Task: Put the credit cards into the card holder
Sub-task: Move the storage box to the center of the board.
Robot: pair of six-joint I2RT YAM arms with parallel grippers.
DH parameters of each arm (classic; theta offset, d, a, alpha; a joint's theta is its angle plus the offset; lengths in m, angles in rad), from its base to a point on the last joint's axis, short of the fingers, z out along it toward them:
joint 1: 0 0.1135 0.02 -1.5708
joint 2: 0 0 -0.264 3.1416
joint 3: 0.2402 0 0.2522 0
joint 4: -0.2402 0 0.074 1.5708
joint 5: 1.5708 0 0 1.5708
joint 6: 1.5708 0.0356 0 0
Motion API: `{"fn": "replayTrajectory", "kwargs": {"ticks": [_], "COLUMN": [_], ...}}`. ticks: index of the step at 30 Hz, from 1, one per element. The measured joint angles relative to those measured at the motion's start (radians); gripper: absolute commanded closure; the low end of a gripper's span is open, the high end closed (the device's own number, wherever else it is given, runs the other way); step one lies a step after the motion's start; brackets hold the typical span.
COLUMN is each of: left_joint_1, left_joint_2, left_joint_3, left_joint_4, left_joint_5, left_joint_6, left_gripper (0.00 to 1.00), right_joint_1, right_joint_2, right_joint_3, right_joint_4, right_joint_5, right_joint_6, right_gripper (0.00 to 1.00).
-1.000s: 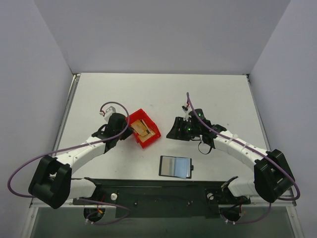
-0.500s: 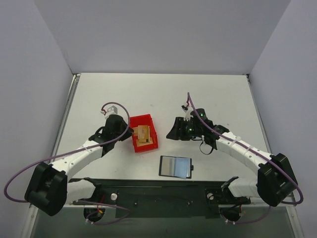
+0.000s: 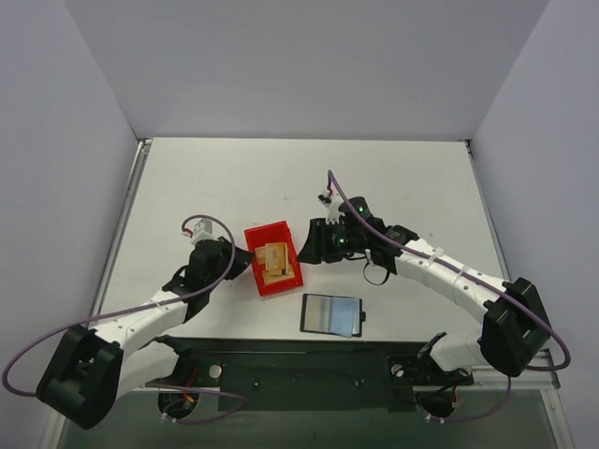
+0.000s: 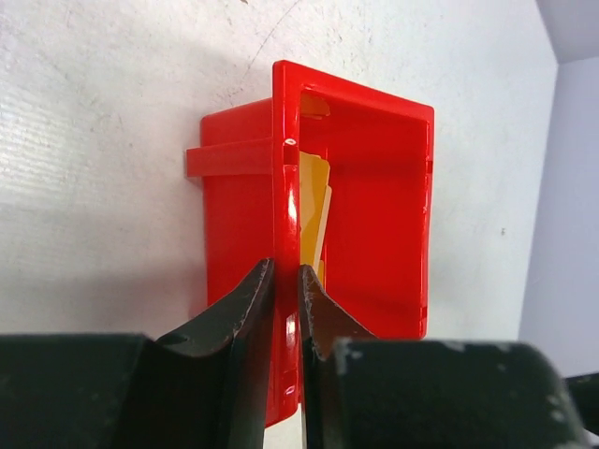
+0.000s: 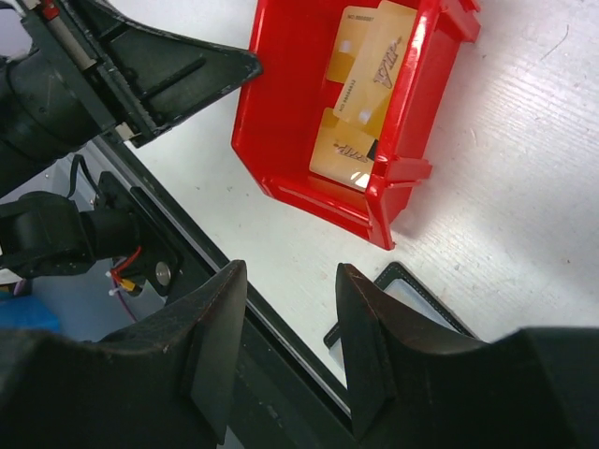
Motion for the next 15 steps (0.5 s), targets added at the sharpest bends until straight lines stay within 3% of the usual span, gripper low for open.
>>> {"fn": "replayTrajectory", "kwargs": {"ticks": [15], "left_joint_1": [0.000], "left_joint_2": [-0.199], "left_joint_3": [-0.200], "left_joint_4": [0.112], "left_joint_5": [-0.017], "left_joint_6": [-0.109], "left_gripper": [1.00], "right_joint_1": [0.051], "right_joint_2": [0.063], "right_joint_3": [0.109], "right_joint_4": [-0.096], "right_joint_5": [0.027], "right_joint_6": [-0.016], "right_gripper": [0.62]}}
